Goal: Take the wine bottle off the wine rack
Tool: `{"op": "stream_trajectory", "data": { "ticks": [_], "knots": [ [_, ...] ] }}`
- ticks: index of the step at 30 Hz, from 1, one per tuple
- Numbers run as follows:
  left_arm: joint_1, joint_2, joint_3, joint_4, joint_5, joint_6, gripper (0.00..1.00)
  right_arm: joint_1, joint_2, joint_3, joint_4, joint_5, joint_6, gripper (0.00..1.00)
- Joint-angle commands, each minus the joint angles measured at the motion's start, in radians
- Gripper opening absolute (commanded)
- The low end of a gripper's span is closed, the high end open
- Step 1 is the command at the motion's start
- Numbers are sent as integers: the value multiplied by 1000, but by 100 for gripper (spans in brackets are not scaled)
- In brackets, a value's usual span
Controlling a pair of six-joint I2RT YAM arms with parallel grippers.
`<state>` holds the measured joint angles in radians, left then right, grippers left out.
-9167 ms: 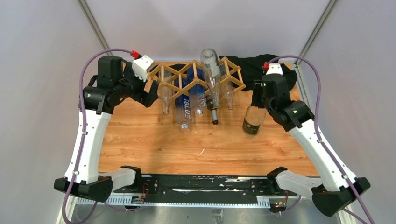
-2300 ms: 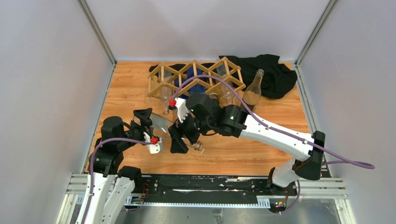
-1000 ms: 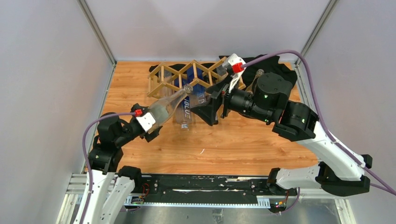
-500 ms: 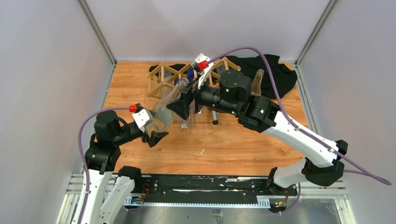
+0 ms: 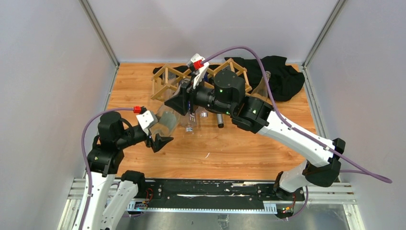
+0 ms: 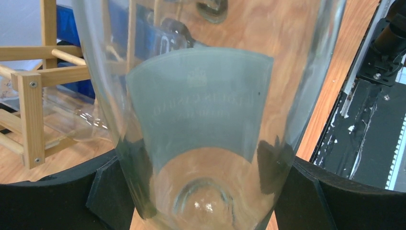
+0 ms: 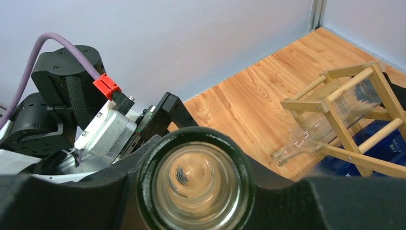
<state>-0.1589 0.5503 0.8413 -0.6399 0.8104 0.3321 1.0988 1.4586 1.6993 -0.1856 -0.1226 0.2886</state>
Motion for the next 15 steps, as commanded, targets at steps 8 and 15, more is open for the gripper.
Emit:
{"op": "stream_trajectory", "data": {
  "ticks": [8, 15],
  "knots": [
    [4, 213, 299, -146, -118, 118, 100, -44, -82, 36, -135, 61, -28, 0],
    [5, 262, 338, -117, -204, 37, 100, -88, -269, -102, -272, 149, -30, 0]
  ]
}}
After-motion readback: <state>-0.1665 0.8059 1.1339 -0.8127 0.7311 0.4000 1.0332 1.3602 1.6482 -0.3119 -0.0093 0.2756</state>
